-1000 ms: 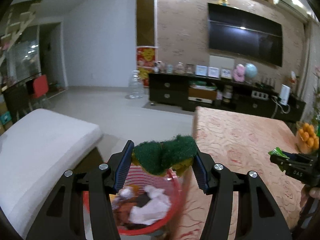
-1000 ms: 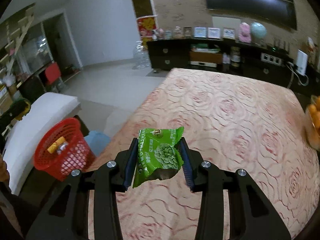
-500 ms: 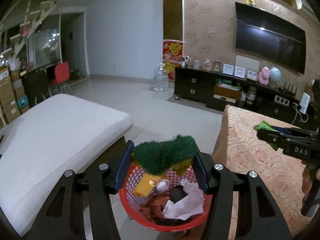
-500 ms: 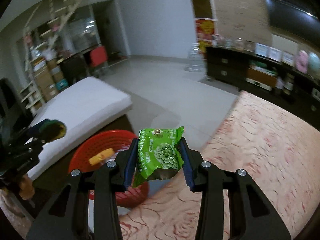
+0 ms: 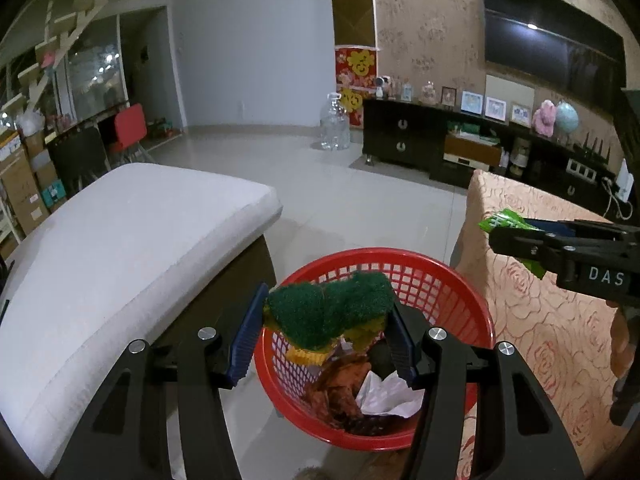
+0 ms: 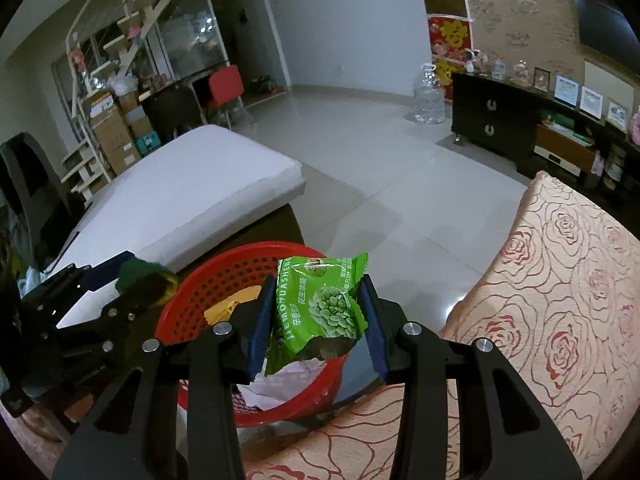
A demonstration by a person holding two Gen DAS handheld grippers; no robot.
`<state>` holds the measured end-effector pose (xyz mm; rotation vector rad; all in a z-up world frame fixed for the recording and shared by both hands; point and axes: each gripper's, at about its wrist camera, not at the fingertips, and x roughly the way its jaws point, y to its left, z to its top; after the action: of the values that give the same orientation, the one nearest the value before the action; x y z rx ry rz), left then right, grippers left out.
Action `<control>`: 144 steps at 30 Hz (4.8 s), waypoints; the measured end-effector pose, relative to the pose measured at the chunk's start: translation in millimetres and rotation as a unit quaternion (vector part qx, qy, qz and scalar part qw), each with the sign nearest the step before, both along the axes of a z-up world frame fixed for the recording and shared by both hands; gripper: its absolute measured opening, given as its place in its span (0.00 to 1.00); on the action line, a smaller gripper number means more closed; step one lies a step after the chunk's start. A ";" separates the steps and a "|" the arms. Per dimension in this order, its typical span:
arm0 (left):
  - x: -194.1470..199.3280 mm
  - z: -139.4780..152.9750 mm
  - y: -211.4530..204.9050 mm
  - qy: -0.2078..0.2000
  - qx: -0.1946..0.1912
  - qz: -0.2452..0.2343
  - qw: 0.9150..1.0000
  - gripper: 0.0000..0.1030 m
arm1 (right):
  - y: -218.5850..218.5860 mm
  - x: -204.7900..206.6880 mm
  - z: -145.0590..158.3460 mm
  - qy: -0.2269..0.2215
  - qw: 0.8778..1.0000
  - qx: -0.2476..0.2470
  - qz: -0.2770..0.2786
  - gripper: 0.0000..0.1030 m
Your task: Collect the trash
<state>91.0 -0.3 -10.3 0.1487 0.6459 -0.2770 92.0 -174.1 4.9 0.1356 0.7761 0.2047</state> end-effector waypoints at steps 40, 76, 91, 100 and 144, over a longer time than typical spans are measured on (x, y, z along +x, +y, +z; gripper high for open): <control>-5.1 18.1 23.9 -0.025 0.031 0.048 0.998 0.82 | 26.1 11.2 -21.1 0.022 0.999 0.025 0.036 0.50; -23.6 29.5 27.7 -0.052 0.020 0.060 0.997 0.87 | 25.6 -44.0 9.4 -0.063 0.997 -0.047 -0.022 0.93; -59.1 37.5 28.6 -0.084 0.016 0.065 0.994 0.90 | 22.5 -89.6 3.2 -0.076 0.995 -0.040 -0.042 0.93; -82.0 32.0 27.8 -0.086 0.012 0.065 0.994 0.91 | 34.4 -115.1 -1.4 -0.077 0.996 -0.029 -0.026 0.93; -83.9 26.4 27.6 -0.086 0.001 0.069 0.994 0.91 | 39.6 -120.6 -4.3 -0.069 0.997 -0.030 -0.014 0.93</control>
<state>7.1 27.3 16.1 0.1273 0.4827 -0.1278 -28.6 -134.6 0.7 0.0740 0.6409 0.1612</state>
